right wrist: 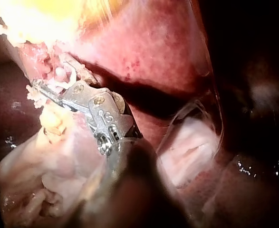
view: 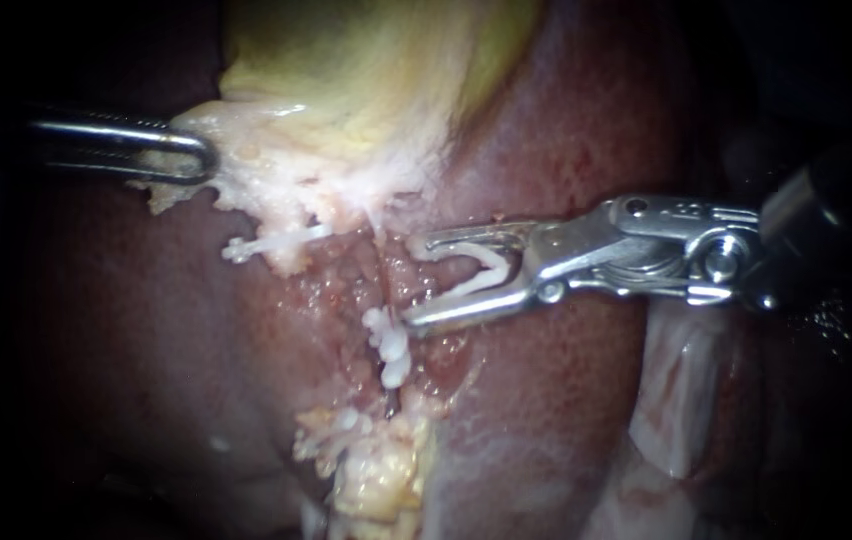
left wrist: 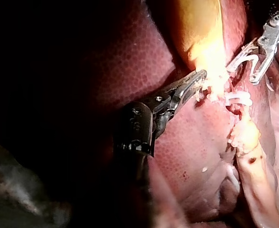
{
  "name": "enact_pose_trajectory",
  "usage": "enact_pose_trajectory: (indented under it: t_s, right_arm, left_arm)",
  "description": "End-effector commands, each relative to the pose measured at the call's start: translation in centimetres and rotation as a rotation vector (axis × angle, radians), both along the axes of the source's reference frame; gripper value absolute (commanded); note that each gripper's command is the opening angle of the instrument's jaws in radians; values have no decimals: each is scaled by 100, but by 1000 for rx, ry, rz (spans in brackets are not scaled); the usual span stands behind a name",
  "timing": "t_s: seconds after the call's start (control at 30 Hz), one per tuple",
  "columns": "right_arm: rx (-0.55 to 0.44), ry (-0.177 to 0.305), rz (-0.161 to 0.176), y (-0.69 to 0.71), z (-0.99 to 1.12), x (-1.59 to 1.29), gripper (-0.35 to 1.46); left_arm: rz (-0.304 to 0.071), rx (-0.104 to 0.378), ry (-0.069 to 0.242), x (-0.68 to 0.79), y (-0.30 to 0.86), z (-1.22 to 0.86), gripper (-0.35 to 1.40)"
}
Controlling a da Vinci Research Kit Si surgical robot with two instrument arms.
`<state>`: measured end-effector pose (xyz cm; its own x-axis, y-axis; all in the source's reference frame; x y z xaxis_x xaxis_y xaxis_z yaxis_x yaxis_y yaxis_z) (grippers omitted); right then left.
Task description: Clipping third clip right tube
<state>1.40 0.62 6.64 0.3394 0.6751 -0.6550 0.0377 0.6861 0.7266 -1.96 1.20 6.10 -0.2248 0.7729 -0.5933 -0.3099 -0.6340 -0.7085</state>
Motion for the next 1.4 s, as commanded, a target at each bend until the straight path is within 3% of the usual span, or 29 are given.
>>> enact_pose_trajectory:
  t_s: [0.03,0.27,0.57,0.73,0.93,1.4]
  right_arm:
    - [3,-1,5,-1,2,2,46]
    - [44,21,24,-2,16,20,46]
    - [146,146,32,-4,14,32,46]
    - [177,215,26,-7,4,34,46]
    - [196,265,16,-8,-18,38,45]
    - [217,253,65,11,-38,42,32]
  left_arm:
    - [0,0,0,0,0,0,-35]
    - [0,0,0,0,0,0,-35]
    - [-1,0,1,-1,0,0,-35]
    - [-1,0,1,-1,0,1,-35]
    - [-1,-1,1,-1,-1,2,-35]
    - [-1,-2,1,-2,-1,4,-35]
